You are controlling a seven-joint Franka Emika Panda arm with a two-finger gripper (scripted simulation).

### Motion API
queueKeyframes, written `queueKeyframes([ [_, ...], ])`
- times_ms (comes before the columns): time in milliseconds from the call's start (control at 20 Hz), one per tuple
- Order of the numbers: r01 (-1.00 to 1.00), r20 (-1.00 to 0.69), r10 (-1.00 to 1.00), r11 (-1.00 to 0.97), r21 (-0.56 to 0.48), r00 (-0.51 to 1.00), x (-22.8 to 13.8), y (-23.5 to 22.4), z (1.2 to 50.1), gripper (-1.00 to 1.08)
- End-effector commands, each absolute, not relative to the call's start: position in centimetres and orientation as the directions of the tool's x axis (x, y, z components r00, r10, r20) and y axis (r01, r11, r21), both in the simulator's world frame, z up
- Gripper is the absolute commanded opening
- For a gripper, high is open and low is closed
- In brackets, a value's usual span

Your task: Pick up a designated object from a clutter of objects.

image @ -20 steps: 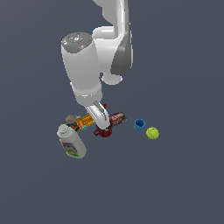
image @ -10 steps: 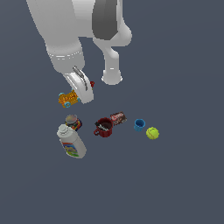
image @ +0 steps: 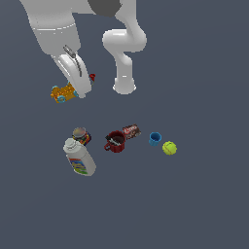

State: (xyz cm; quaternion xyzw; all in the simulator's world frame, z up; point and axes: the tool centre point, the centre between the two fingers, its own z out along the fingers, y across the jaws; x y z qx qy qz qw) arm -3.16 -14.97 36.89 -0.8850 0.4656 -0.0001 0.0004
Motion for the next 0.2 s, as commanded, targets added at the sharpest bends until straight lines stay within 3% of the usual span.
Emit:
queueKeyframes([
  [0,-0.824,0.000,-0.824,-0.567,0.000,0.567,-3.30,-15.25,37.49,-1.00],
  [150,-0.823,0.000,-0.823,-0.567,0.000,0.567,-3.27,-15.33,37.65,-1.00],
])
